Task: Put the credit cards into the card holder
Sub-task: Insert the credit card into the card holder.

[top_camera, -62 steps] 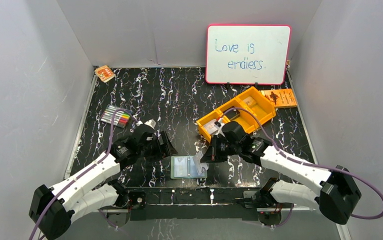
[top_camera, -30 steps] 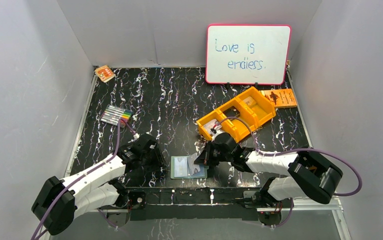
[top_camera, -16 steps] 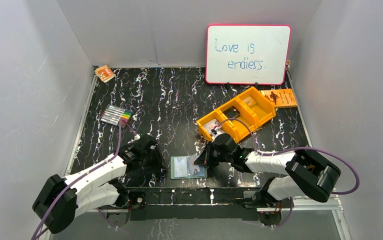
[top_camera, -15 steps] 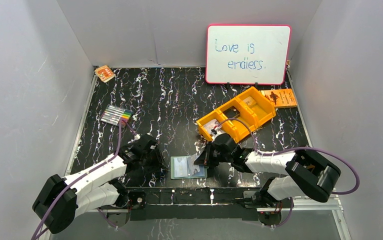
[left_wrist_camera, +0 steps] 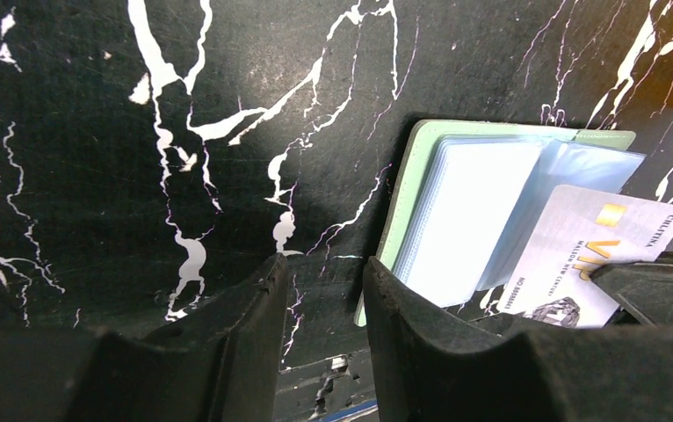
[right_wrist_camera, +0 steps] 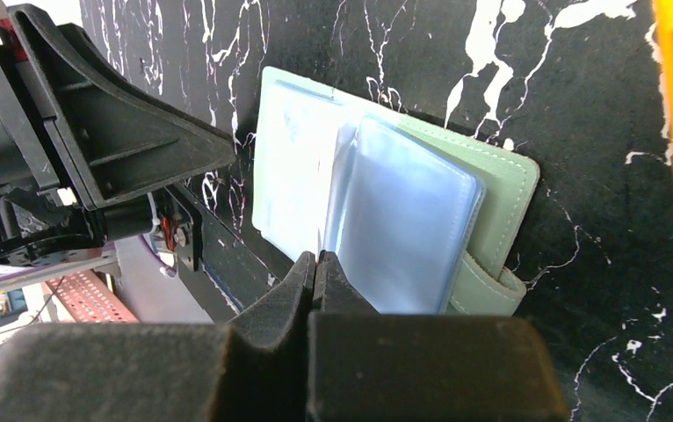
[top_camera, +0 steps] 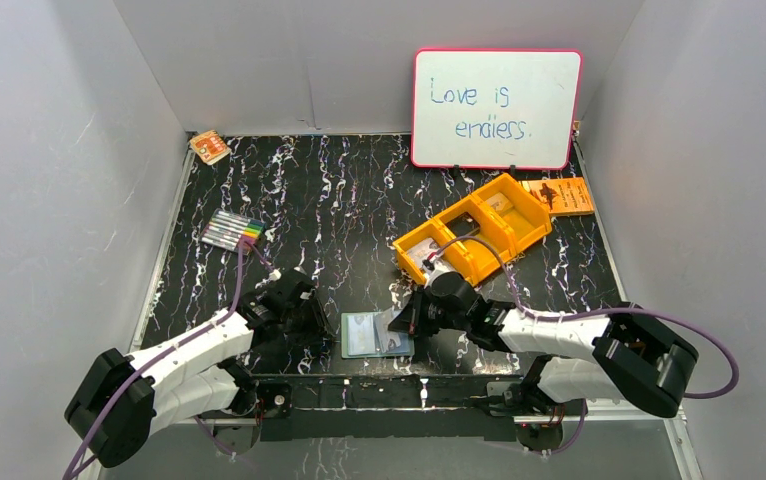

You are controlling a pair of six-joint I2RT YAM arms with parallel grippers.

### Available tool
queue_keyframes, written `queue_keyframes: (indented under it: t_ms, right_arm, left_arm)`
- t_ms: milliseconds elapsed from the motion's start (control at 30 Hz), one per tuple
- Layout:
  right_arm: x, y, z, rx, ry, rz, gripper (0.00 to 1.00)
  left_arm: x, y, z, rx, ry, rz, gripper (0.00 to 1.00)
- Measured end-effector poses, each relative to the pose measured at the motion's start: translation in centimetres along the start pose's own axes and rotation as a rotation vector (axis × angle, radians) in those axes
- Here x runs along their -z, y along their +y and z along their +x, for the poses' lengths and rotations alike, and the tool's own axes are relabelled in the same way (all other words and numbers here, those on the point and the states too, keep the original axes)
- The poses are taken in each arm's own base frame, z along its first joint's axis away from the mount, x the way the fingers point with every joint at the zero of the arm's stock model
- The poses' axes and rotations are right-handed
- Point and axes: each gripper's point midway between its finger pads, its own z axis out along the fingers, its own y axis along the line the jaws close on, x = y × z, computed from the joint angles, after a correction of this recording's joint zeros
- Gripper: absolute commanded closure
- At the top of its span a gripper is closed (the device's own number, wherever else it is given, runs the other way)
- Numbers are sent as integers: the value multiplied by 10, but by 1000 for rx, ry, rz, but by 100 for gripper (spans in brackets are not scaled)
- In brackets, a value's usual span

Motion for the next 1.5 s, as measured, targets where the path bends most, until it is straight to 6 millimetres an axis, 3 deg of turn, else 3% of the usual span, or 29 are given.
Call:
queue_keyframes:
  t_ms: [333,933,1500]
  right_arm:
    - [-8,-10,14,6,39,36,100]
    - [-4,-3,4,-6,-20,11,100]
    - [-9,-6,7,-5,-9,16,100]
  left_arm:
    - [-1,-2,1,-1,5,13,67]
    - [-5,-8,4,-6,30,35,70]
    - [-9,-14,4,-23,56,45,71]
